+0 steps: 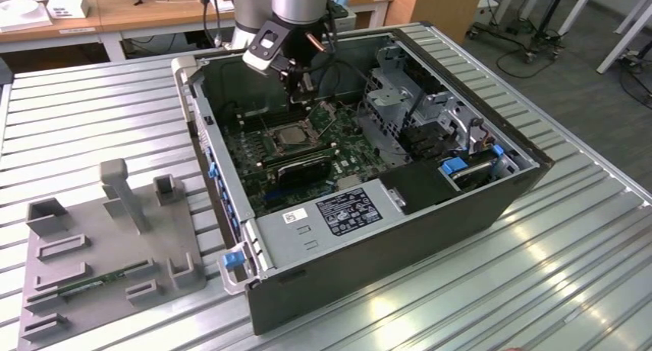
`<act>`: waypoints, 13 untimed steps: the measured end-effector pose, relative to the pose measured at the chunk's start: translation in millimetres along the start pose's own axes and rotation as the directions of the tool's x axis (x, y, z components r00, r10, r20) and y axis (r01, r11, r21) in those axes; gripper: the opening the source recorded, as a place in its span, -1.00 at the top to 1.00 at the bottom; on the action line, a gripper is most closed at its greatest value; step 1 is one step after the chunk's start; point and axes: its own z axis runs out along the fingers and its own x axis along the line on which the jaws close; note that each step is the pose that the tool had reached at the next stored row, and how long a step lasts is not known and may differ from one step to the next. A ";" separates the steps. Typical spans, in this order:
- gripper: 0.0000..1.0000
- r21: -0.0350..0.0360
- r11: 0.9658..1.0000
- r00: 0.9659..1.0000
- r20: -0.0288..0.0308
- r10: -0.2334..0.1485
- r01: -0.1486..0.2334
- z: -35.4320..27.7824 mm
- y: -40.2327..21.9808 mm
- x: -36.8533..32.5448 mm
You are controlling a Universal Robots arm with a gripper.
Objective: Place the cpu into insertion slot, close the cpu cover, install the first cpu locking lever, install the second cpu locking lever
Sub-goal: 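Close the cpu cover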
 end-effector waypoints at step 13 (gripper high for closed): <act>0.79 0.000 1.000 1.000 0.000 0.000 0.000 -0.1 2.3 0.0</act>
